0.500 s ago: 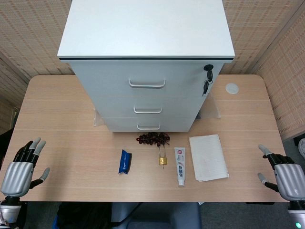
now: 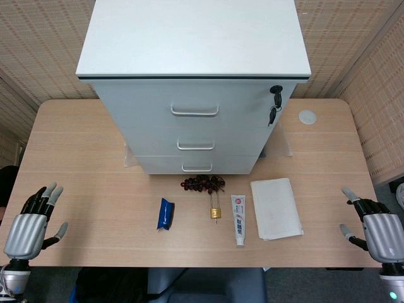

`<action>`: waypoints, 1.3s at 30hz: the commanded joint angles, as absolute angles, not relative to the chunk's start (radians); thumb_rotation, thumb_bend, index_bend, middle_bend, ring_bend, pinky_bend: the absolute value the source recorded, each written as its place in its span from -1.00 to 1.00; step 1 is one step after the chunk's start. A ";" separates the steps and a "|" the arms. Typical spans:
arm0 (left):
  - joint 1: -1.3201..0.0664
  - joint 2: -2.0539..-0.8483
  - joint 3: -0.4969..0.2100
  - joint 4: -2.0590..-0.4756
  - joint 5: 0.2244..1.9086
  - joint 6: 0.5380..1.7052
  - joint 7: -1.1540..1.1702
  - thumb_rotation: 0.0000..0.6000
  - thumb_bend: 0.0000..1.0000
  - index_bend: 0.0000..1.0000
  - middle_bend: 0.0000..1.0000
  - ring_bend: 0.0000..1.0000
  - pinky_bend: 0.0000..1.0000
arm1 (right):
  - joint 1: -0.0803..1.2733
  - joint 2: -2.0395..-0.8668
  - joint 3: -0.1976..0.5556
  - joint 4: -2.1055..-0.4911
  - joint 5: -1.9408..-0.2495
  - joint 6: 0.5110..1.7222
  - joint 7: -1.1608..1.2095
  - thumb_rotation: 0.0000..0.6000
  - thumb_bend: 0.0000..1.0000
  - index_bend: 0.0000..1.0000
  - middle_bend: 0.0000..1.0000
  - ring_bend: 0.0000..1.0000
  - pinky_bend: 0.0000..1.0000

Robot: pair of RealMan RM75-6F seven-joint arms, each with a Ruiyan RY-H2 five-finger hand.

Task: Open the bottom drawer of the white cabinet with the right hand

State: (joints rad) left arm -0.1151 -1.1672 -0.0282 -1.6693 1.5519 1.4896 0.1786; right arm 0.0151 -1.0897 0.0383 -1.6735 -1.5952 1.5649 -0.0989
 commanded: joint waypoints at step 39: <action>-0.123 -1.153 -0.024 -1.668 1.569 1.489 0.179 1.00 -0.35 -0.88 -0.99 -0.93 -0.74 | 0.700 -1.394 0.237 -1.824 -1.039 0.964 -0.793 1.00 -0.34 -0.91 0.80 0.93 0.77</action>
